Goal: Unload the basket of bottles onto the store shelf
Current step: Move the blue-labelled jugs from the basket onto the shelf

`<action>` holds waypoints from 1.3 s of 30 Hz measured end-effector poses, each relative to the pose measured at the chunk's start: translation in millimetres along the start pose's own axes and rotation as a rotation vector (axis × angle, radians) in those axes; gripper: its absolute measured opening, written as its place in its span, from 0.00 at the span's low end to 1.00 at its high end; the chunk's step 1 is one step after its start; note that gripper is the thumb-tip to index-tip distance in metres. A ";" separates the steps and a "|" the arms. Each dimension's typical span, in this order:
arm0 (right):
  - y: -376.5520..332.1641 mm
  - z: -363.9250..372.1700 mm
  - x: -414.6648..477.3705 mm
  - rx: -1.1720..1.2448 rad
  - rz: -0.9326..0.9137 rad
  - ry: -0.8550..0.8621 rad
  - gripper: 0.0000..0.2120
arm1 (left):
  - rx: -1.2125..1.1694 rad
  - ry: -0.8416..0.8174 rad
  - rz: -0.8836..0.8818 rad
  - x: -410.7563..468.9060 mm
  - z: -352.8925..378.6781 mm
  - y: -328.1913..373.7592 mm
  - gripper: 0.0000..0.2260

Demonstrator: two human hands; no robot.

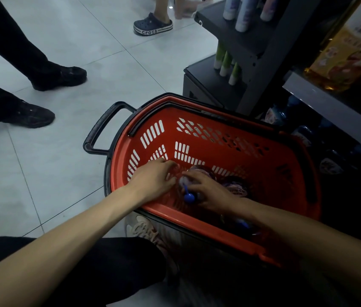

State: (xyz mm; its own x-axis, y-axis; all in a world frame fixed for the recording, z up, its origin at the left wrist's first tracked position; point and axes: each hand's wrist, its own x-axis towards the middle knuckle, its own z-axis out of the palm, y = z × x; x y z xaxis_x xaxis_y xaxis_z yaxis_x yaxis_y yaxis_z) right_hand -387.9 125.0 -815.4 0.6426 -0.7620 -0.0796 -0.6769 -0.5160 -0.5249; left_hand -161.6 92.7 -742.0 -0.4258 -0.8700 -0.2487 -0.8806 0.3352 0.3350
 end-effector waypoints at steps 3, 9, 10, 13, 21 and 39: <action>-3.0 13.2 9.1 0.083 0.168 0.062 0.22 | -0.027 0.004 -0.040 -0.4 -1.3 1.0 0.22; 9.5 4.6 22.7 0.699 0.630 0.455 0.21 | -0.155 0.035 -0.123 1.2 -5.2 -1.4 0.18; 11.3 -1.7 20.5 0.816 0.699 0.515 0.21 | -0.185 0.032 -0.130 1.7 -5.5 -2.5 0.18; 14.7 -7.4 11.8 0.865 0.794 0.600 0.27 | -0.224 0.017 -0.132 2.7 -4.7 -3.9 0.18; -2.1 -51.8 -5.3 0.900 0.643 0.629 0.20 | -0.245 -0.027 -0.095 4.3 -5.0 1.1 0.22; -91.1 -264.4 -22.8 0.927 0.295 0.574 0.22 | -1.071 -0.018 0.119 19.3 -84.0 52.8 0.34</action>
State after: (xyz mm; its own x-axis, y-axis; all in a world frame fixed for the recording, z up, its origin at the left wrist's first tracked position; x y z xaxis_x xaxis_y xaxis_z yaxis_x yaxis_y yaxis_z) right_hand -435.9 85.9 -541.7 0.0802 -0.9964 -0.0290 -0.0936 0.0214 -0.9954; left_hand -198.8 63.2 -652.8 -0.5075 -0.8442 -0.1724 -0.1970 -0.0812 0.9770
